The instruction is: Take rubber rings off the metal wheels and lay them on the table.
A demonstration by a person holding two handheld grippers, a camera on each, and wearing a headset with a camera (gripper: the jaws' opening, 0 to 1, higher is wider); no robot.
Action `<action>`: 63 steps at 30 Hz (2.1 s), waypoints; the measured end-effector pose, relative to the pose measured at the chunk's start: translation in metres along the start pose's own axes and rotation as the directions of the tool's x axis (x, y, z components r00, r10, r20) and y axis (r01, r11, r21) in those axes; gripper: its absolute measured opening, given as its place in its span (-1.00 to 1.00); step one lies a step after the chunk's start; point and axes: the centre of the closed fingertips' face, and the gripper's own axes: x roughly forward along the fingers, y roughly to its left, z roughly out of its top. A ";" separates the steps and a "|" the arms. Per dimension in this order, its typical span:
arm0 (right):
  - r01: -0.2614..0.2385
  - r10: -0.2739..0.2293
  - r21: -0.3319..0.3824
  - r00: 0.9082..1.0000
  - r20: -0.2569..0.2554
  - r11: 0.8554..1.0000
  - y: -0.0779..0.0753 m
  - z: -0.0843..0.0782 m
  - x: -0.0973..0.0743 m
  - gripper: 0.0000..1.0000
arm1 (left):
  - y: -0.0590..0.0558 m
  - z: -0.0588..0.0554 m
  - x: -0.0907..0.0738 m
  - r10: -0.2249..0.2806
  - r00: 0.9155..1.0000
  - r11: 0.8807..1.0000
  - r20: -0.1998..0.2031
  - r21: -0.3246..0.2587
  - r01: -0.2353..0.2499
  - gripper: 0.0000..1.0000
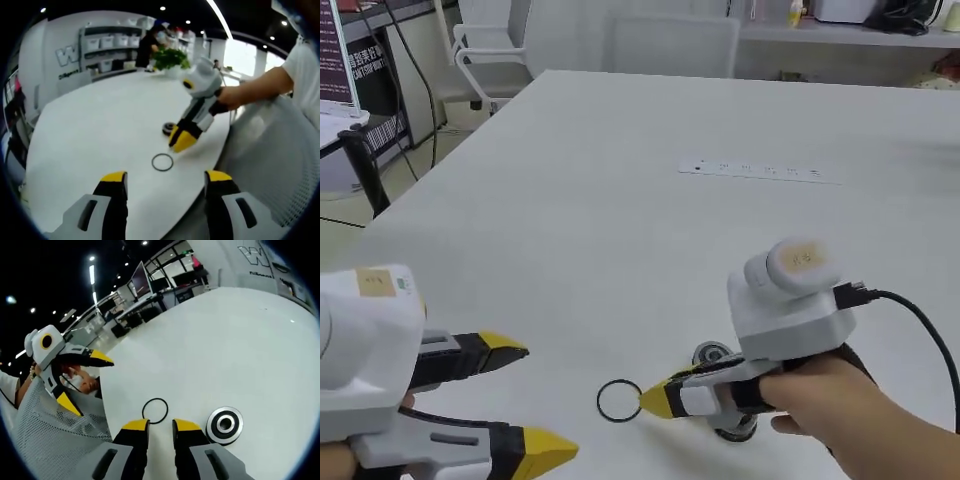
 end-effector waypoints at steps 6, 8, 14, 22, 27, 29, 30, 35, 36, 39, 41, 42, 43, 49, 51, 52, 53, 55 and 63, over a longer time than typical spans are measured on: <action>-0.008 0.009 -0.103 1.000 0.009 0.995 0.011 0.011 -0.010 -0.57 | 0.000 -0.001 0.000 -0.003 1.000 1.000 -0.002 -0.001 0.003 0.26; -0.026 0.027 -0.149 1.000 0.002 0.989 0.018 0.014 -0.013 -0.52 | 0.000 -0.001 0.001 -0.005 1.000 1.000 -0.004 -0.002 0.005 0.26; -0.047 0.047 -0.230 0.999 -0.004 0.972 0.030 0.020 -0.022 -0.39 | -0.001 -0.002 0.001 -0.011 1.000 1.000 -0.010 0.001 0.011 0.26; -0.076 0.082 -0.279 0.997 0.010 0.957 0.046 0.033 -0.035 -0.32 | -0.004 -0.004 0.003 -0.023 0.999 1.000 -0.027 0.010 0.023 0.26; -0.067 0.082 -0.312 0.996 0.035 0.948 0.047 0.040 -0.050 -0.29 | -0.006 -0.005 0.003 -0.032 0.999 0.999 -0.031 0.011 0.033 0.27; -0.061 0.080 -0.321 0.996 0.049 0.945 0.046 0.043 -0.056 -0.27 | -0.006 -0.005 0.004 -0.035 0.999 0.999 -0.032 0.012 0.035 0.27; -0.053 0.076 -0.325 0.996 0.056 0.944 0.044 0.044 -0.059 -0.25 | -0.007 -0.005 0.004 -0.037 0.999 0.999 -0.034 0.013 0.038 0.27; -0.024 0.056 -0.338 0.995 0.085 0.941 0.039 0.048 -0.075 -0.24 | -0.009 -0.005 0.004 -0.044 0.998 0.999 -0.035 0.015 0.045 0.27; -0.021 0.056 -0.343 0.994 0.095 0.939 0.037 0.049 -0.079 -0.23 | -0.009 -0.005 0.004 -0.045 0.998 0.999 -0.034 0.013 0.046 0.27; -0.015 0.056 -0.332 0.992 0.116 0.943 0.031 0.047 -0.086 -0.20 | -0.010 -0.005 0.005 -0.049 0.998 0.999 -0.033 0.013 0.049 0.27; 0.002 0.042 -0.314 0.990 0.134 0.950 0.024 0.046 -0.089 -0.19 | -0.010 -0.005 0.005 -0.052 0.998 0.998 -0.035 0.018 0.053 0.27; 0.013 0.033 -0.303 0.989 0.145 0.953 0.019 0.045 -0.092 -0.19 | -0.011 -0.004 0.005 -0.053 0.998 0.998 -0.035 0.023 0.054 0.27; 0.020 0.026 -0.297 0.988 0.151 0.955 0.016 0.044 -0.093 -0.19 | -0.011 -0.004 0.005 -0.054 0.998 0.998 -0.033 0.026 0.055 0.27; 0.075 -0.041 -0.212 0.986 0.162 0.974 -0.009 0.029 -0.095 -0.26 | -0.014 0.009 0.004 -0.066 0.998 0.995 0.009 0.079 0.065 0.27; 0.082 -0.054 -0.206 0.989 0.136 0.975 -0.013 0.023 -0.094 -0.26 | -0.014 0.012 0.003 -0.075 0.997 0.992 -0.002 0.101 0.075 0.30; 0.087 -0.060 -0.212 0.990 0.130 0.973 -0.015 0.021 -0.093 -0.25 | -0.014 0.016 0.002 -0.075 0.997 0.992 0.006 0.101 0.074 0.31; 0.091 -0.064 -0.215 0.990 0.127 0.972 -0.015 0.020 -0.093 -0.25 | -0.014 0.024 0.001 -0.076 0.997 0.992 0.029 0.103 0.073 0.32; 0.093 -0.071 -0.216 0.992 0.107 0.972 -0.018 0.015 -0.091 -0.26 | -0.012 0.044 -0.002 -0.086 0.993 0.991 0.082 0.104 0.078 0.31; 0.098 -0.105 -0.268 0.994 -0.012 0.958 -0.028 -0.012 -0.082 -0.26 | -0.008 0.101 -0.001 -0.083 0.986 0.976 0.143 0.213 0.051 0.27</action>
